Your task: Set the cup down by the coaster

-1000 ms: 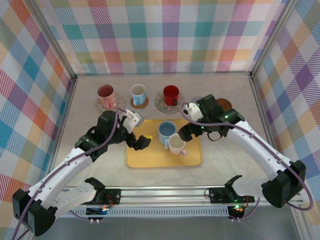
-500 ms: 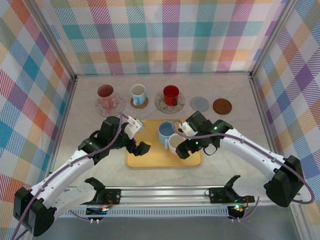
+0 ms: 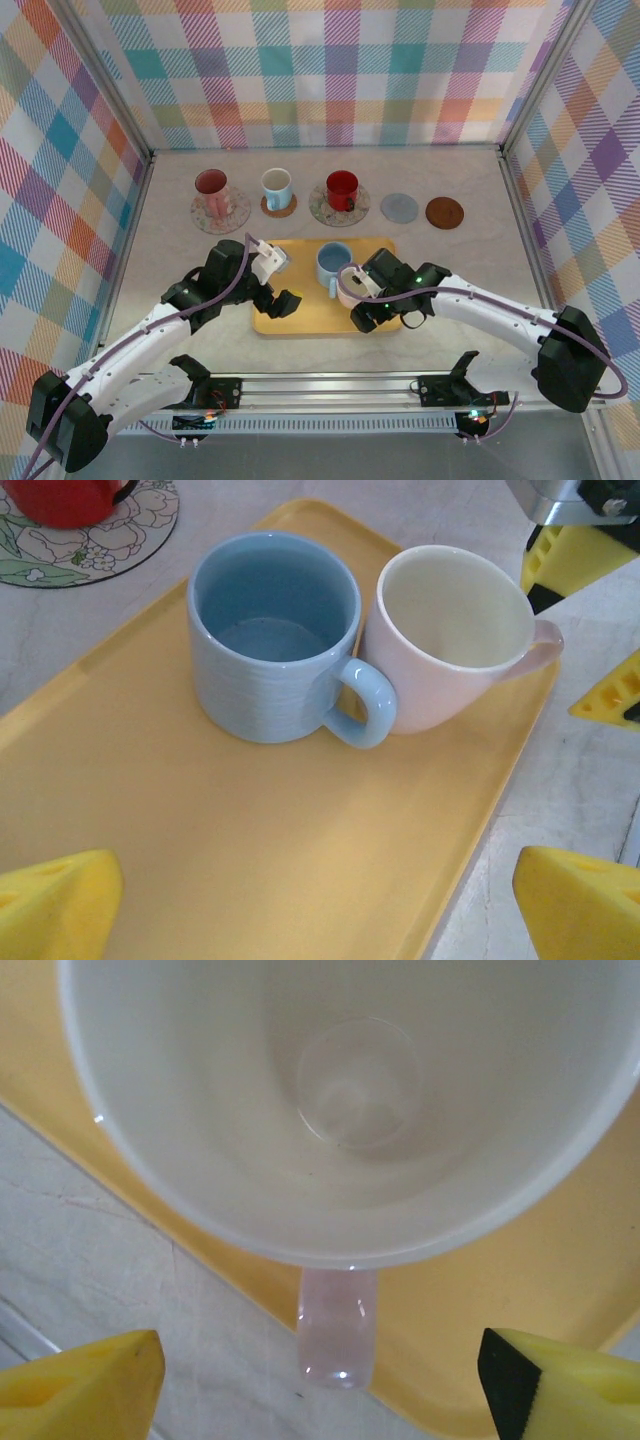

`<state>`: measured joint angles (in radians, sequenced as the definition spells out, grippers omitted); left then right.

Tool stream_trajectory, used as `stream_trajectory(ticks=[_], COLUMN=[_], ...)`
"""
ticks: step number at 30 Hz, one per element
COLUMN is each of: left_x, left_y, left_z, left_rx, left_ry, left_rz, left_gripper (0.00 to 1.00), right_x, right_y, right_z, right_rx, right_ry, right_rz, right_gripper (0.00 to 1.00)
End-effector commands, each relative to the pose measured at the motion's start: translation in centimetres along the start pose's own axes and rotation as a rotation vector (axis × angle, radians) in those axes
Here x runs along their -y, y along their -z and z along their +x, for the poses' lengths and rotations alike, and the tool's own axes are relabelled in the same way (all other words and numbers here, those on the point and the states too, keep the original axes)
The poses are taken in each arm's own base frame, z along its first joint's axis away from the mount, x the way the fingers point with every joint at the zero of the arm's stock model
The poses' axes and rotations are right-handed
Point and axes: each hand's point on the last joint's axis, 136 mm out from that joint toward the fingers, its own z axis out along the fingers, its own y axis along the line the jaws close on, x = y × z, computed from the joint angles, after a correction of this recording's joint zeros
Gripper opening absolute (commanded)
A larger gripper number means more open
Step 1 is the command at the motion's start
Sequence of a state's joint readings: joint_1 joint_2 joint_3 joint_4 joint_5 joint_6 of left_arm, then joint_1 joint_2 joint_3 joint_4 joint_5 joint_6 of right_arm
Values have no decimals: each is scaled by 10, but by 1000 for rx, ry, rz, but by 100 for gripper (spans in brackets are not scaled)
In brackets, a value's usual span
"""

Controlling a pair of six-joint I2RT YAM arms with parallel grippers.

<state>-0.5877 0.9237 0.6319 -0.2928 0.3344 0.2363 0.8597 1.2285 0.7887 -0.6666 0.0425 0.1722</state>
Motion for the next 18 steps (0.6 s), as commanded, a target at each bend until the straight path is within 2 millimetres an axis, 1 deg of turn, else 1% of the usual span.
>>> stream_trajectory(ticks=[1, 5, 10, 15, 18], left_x=[2, 2, 2, 1, 1], left_y=[1, -2, -5, -6, -7], left_z=[-8, -5, -5, -6, -6], left_rx=[45, 39, 32, 33, 31], left_ry=[-13, -12, -12, -16, -15], left_rz=[0, 5, 9, 8, 8], left_gripper=[100, 100, 100, 100, 100], right_x=[-2, -6, -7, -4, -2], right_y=[-2, -7, -17, -24, -27], right_z=[-11, -18, -18, -16, -16], right_rx=[63, 76, 56, 65, 66], right_ry=[-26, -20, -44, -71, -80], right_rz=[-4, -23, -28, -17, -7], right_gripper=[78, 72, 64, 62, 59])
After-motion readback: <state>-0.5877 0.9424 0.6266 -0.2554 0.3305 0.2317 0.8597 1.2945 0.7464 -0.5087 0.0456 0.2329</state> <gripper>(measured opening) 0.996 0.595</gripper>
